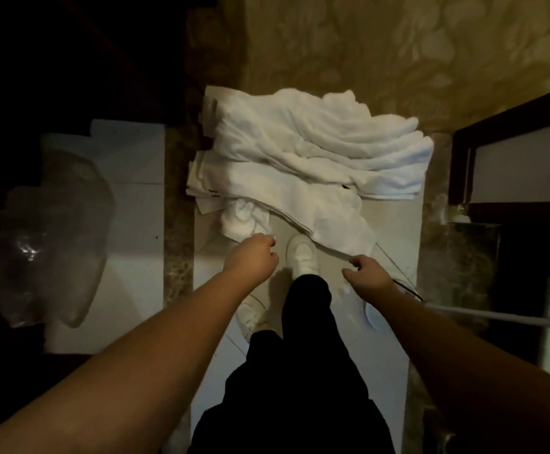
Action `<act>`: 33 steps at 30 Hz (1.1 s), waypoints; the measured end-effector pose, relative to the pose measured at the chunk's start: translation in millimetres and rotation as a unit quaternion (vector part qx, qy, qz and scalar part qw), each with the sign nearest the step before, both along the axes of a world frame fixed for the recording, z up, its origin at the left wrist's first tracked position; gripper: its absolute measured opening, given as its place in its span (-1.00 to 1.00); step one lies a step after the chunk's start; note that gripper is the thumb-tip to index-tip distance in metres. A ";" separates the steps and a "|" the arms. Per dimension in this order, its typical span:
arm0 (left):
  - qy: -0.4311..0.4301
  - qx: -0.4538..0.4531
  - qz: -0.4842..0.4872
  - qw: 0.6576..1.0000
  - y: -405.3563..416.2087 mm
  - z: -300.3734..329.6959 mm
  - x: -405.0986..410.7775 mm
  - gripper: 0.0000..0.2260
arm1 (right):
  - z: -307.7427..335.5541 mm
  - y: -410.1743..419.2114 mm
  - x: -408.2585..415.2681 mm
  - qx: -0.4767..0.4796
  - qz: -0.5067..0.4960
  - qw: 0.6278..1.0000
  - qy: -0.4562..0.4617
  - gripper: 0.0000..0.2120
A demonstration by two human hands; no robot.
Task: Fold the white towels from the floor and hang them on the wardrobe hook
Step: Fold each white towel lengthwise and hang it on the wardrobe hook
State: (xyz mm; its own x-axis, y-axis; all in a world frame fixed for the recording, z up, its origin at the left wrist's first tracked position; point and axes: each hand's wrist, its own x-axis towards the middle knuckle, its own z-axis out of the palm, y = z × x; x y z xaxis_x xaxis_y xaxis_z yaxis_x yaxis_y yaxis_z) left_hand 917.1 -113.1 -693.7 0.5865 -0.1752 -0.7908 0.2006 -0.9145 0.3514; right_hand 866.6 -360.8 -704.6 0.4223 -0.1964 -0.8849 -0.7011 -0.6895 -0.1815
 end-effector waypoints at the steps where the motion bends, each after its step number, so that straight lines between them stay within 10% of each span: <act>1: 0.010 0.001 -0.003 1.000 -8.7 -15.4 4.3 -0.63 | -17.5 -6.7 1.0 0.003 -0.010 1.000 0.013 -0.53; 14: 0.004 -0.010 -0.028 1.000 -106.3 -189.0 49.6 -0.72 | -192.8 -61.5 20.8 -0.004 -0.079 0.997 0.013 -0.29; 20: -0.054 0.027 -0.042 0.997 -113.4 -227.9 52.7 -0.77 | -227.7 -57.7 26.6 -0.019 -0.091 0.995 -0.034 -0.77; 27: -0.067 0.017 -0.046 0.997 -103.9 -224.9 63.7 -0.82 | -213.2 -69.1 19.9 -0.003 -0.059 0.998 -0.037 -0.75; 33: -0.061 -0.008 -0.184 0.981 -106.3 -222.0 57.3 -0.45 | -192.9 -71.8 20.4 0.059 -0.169 0.983 -0.039 -0.86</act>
State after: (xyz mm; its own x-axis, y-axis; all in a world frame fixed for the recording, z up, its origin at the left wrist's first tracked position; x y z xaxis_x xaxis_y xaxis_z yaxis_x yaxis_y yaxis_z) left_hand 974.4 -219.4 -915.7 0.5709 -0.4047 -0.7144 -0.1854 -0.9111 0.3680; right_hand 887.0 -432.6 -897.5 0.4173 -0.2348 -0.8779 -0.8678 -0.3898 -0.3082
